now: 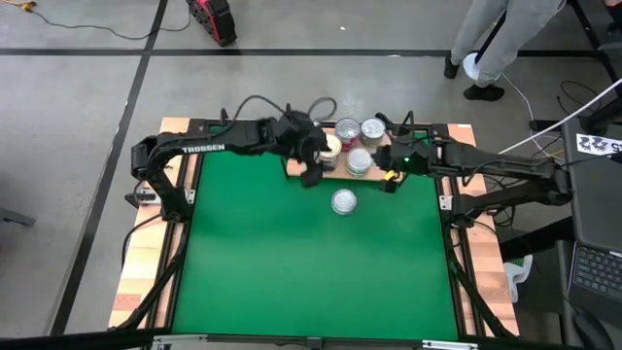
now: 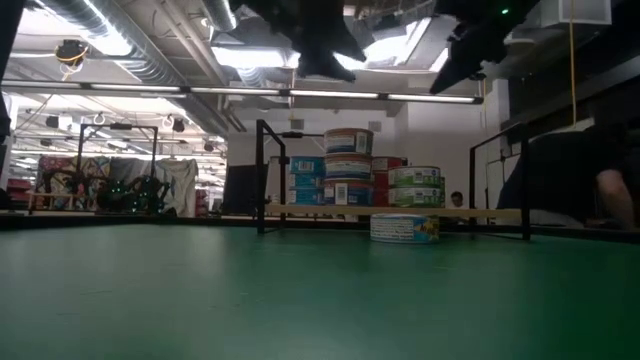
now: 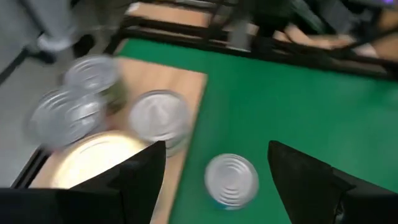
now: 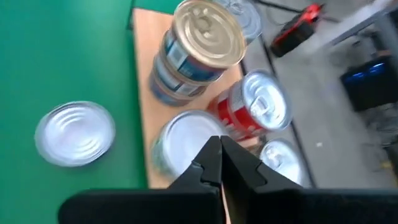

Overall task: Stack canned seafood by type on shelf
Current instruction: Stack the yellow blue tuna can on top of the yellow blue tuna cans on the shelf

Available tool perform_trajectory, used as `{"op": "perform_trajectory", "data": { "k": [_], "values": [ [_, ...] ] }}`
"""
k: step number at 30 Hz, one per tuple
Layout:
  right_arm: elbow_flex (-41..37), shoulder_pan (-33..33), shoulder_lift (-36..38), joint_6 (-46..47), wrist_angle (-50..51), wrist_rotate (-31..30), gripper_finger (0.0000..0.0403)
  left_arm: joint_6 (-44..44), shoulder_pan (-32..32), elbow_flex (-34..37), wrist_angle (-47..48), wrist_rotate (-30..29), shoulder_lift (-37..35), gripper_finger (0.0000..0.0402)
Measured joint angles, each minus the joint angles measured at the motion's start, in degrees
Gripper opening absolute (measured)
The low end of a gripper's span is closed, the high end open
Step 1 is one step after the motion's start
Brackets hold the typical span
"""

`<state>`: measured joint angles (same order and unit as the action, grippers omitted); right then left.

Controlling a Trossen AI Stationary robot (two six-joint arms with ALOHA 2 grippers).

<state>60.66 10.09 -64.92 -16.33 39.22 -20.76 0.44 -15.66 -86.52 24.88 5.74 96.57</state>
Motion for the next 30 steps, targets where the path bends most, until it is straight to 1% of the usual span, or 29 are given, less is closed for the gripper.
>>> {"op": "perform_trajectory", "data": {
  "k": [4, 8, 12, 15, 18, 22, 25, 30],
  "values": [
    [0.0, 0.0, 2.3, 4.7, 3.1, 6.7, 0.0005, -5.3, 4.7, 0.0, 0.0, 0.0, 0.0, 0.0276],
    [0.0, 0.0, 2.7, 10.2, 3.5, 14.9, 0.0005, -7.8, 9.2, 0.0, 0.2, 0.0, 0.5, 0.0276],
    [0.0, 0.0, 2.0, 14.4, 5.5, 21.1, 0.0005, -5.0, 12.8, 0.0, 0.5, 0.0, 1.6, 0.0276],
    [-1.7, -0.6, 1.5, 17.1, 5.5, 22.4, 0.0005, -2.2, 14.8, 0.0, 1.4, -0.4, 3.2, 0.0276],
    [-6.1, -2.2, 1.3, 19.3, 3.8, 20.6, 0.0005, 0.4, 16.4, 0.0, 3.0, -2.4, 5.6, 0.0266],
    [-13.1, -5.3, 1.3, 23.3, -3.2, 16.5, 0.0005, 3.8, 17.2, 0.0, 3.1, -3.4, 9.3, 0.023],
    [-17.7, -7.4, 1.3, 25.8, -9.6, 11.3, 0.0005, 6.0, 17.2, 0.0, 3.0, -4.3, 12.4, 0.0195],
    [-23.7, -9.6, 1.3, 28.4, -19.2, 2.2, 0.0005, 9.7, 16.7, 0.0, 3.3, -11.2, 16.4, 0.0133]
  ]
}}
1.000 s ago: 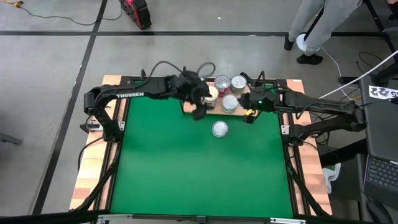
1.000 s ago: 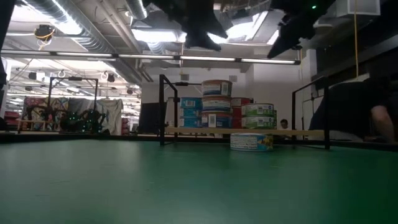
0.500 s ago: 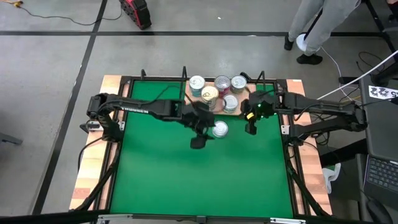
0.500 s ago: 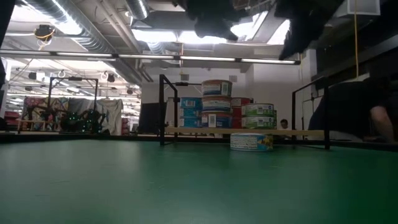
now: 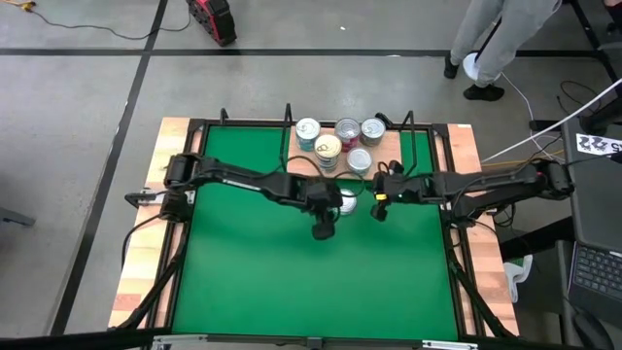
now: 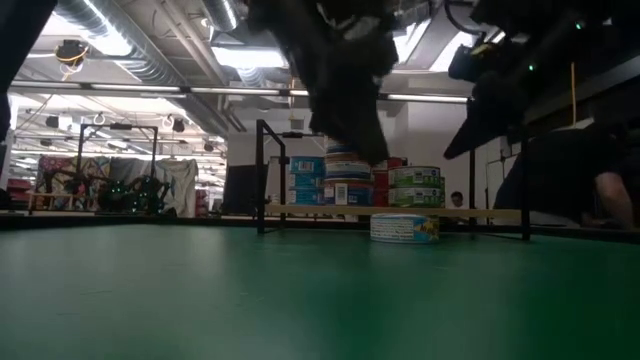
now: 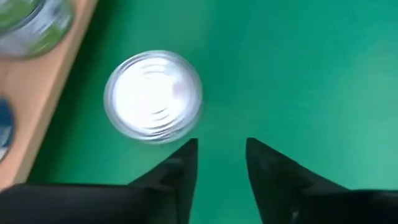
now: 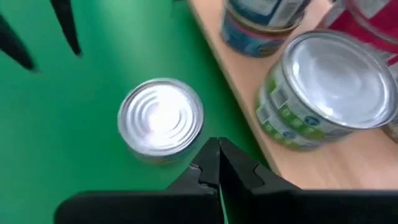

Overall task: Stack canned seafood by type on shelf
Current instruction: Stack the yellow blue tuna can on top of the yellow blue tuna cans on the shelf

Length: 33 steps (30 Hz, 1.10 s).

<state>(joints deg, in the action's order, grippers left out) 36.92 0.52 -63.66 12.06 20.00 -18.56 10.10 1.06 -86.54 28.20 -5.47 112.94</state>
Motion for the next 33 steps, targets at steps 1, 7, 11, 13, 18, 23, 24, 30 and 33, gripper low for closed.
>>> {"op": "perform_trajectory", "data": {
  "k": [1, 7, 11, 13, 18, 23, 24, 30, 33],
  "values": [
    [-0.9, -0.2, 0.0, 0.0, -1.6, -1.1, 0.0005, 0.6, 0.0, 0.0, 0.0, -1.3, 0.6, 0.0122],
    [-4.4, -0.3, -1.3, 2.7, -7.8, -2.9, 0.0005, 1.9, -0.2, 0.0, 0.0, -8.3, 3.5, 0.0056],
    [-5.4, -0.3, -4.3, 4.2, -9.9, -3.0, 0.0005, 1.9, -0.1, 0.0, -0.1, -10.1, 4.9, 0.0019],
    [-5.3, -0.3, -6.1, 4.6, -10.4, -4.3, 0.0005, 1.9, -0.1, 0.0, -0.4, -11.3, 5.3, 0.0005],
    [-5.3, -0.3, -10.5, 5.8, -11.3, -6.1, 0.0005, 3.7, -0.1, 0.0, -0.2, -13.8, 7.4, 0.0007],
    [-5.4, -0.3, -15.4, 6.2, -14.1, -6.4, 0.0005, 5.0, -0.2, 0.0, -0.4, -15.0, 9.7, 0.0002],
    [-5.3, -0.3, -16.3, 6.2, -15.1, -6.4, 0.0005, 5.0, -0.2, 0.0, -0.5, -15.4, 10.1, 0.0003],
    [-5.3, -0.3, -20.2, 6.2, -18.1, -6.3, 0.0005, 5.0, -0.2, 0.0, -1.1, -17.7, 10.6, 0.0001],
    [-5.3, -0.3, -21.3, 6.1, -18.9, -6.1, 0.0005, 5.0, -0.2, 0.0, -3.2, -17.8, 10.6, 0.0004]
  ]
}}
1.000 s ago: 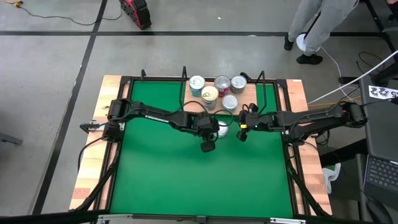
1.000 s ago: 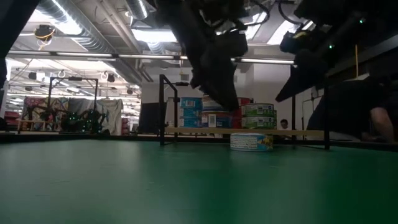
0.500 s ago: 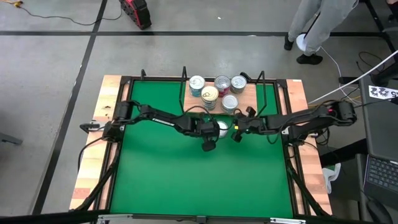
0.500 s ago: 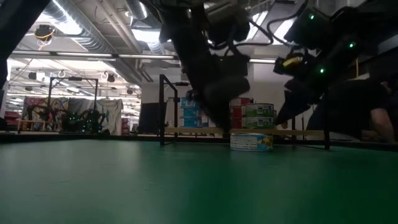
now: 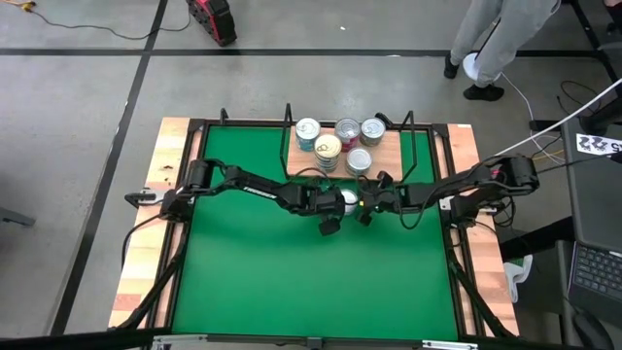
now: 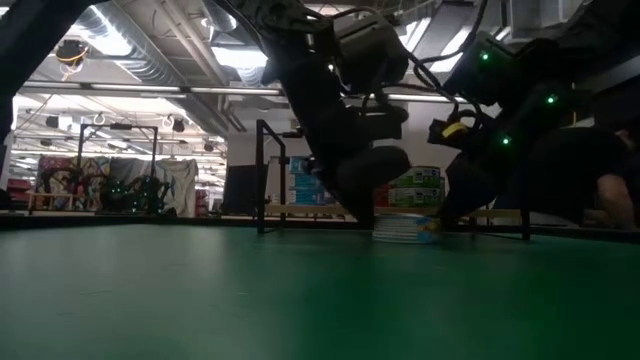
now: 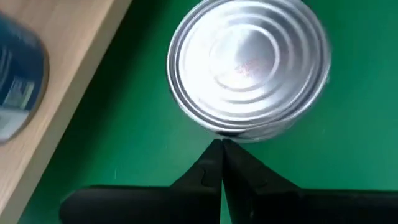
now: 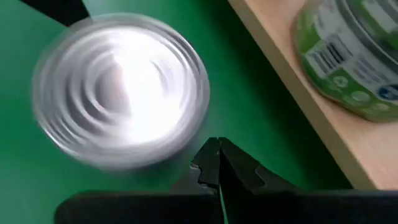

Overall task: Stack canned seafood by type on shelf
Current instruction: Stack the yellow blue tuna can on top of the yellow blue tuna cans on the shelf

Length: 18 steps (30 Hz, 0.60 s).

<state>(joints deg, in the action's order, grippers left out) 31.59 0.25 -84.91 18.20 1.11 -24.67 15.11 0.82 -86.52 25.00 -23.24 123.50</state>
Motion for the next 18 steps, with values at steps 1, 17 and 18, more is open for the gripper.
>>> {"op": "perform_trajectory", "data": {
  "k": [1, 17, 18],
  "values": [
    [0.0, 0.0, -0.4, 0.0, -0.7, 0.4, 0.0005, -0.1, 0.0, 0.0, -1.0, 0.0, 0.0, 0.0004],
    [0.0, 0.1, -1.2, 0.0, -0.6, 4.3, 0.0005, -3.0, 0.4, 0.0, -3.2, 0.5, -0.1, 0.0003],
    [0.0, 0.1, -1.2, 0.0, -0.5, 4.6, 0.0005, -3.3, 0.5, 0.0, -3.2, 0.5, -0.1, 0.0002]
  ]
}}
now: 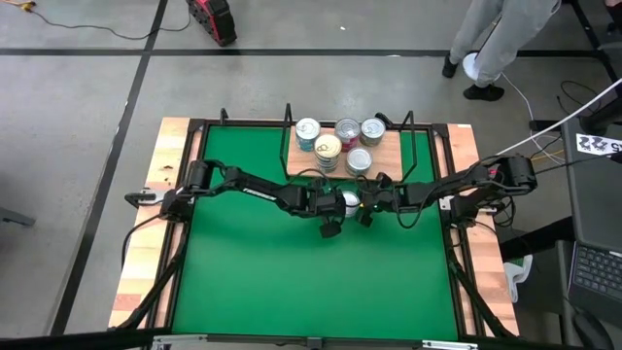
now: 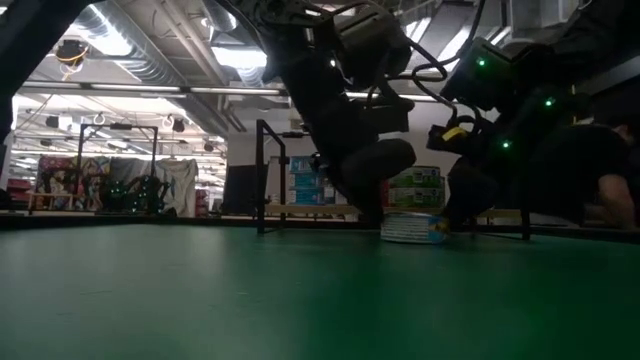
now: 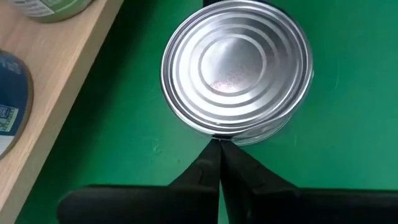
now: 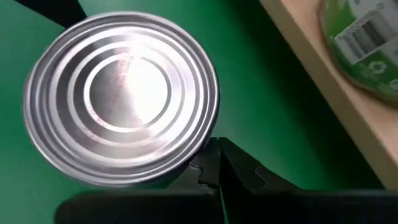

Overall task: Stack canned seafood by type on shelf
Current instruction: Stack the yellow blue tuna can on top of the yellow blue tuna cans on the shelf

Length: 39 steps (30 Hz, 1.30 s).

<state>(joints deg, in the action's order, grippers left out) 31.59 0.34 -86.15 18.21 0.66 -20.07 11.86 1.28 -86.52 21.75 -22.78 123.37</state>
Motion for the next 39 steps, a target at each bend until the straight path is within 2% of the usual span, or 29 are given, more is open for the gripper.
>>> {"op": "perform_trajectory", "data": {
  "k": [9, 28, 39],
  "values": [
    [0.0, 0.0, 0.0, 0.0, 1.3, 3.1, 0.0005, -0.4, 1.1, -0.4, -0.7, 0.0, -0.2, 0.0001],
    [0.0, 0.0, 0.0, -0.2, 2.7, 3.6, 0.0005, -0.3, 1.9, -0.5, -2.8, 0.0, -0.4, 0.0001],
    [0.0, 0.0, 0.0, -1.3, 3.1, 4.2, 0.0005, -3.0, 1.9, -3.8, -2.3, -0.1, -1.4, 0.0001]
  ]
}}
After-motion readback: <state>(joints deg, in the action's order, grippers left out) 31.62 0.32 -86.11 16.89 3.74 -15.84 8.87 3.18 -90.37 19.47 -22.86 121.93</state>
